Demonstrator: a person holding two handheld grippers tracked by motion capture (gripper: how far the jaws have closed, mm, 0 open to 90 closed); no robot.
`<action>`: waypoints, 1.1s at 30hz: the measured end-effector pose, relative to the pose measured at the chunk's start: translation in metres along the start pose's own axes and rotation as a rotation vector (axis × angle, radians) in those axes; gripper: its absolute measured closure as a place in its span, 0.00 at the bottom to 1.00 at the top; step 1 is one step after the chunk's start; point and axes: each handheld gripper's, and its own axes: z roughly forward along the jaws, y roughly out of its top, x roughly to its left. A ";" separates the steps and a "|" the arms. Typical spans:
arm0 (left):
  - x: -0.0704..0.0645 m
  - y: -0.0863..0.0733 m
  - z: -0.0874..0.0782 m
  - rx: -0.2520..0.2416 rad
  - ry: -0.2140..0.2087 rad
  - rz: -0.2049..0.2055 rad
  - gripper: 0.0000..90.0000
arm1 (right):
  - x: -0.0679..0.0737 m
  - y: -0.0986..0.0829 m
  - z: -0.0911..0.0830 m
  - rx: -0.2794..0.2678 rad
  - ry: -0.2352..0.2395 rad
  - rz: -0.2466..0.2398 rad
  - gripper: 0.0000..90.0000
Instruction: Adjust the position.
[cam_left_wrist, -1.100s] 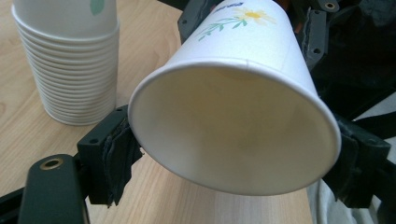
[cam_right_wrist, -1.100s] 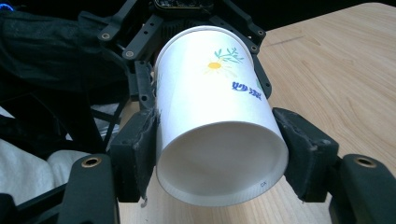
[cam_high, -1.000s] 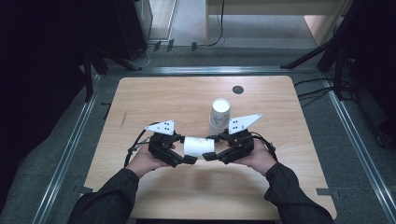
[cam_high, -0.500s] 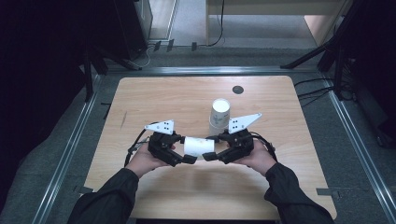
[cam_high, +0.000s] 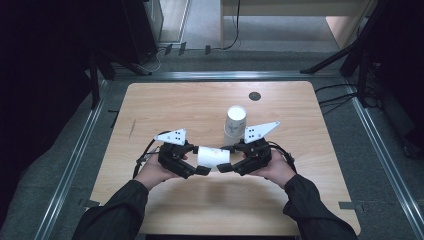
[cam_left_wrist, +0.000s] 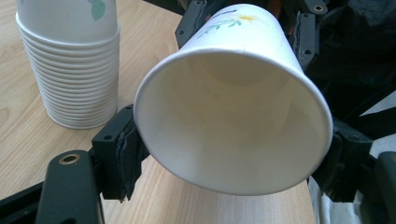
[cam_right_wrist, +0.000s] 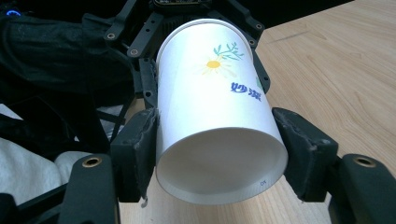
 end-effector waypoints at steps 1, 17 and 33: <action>0.000 0.000 0.000 0.000 0.000 0.000 0.25 | 0.000 0.000 0.000 -0.001 0.001 0.001 0.39; -0.001 0.000 -0.001 -0.007 0.001 0.005 0.26 | 0.001 0.000 0.000 0.002 -0.008 -0.002 0.38; -0.001 0.001 -0.004 -0.021 0.001 0.010 0.27 | 0.001 0.000 -0.001 -0.004 -0.010 -0.002 0.36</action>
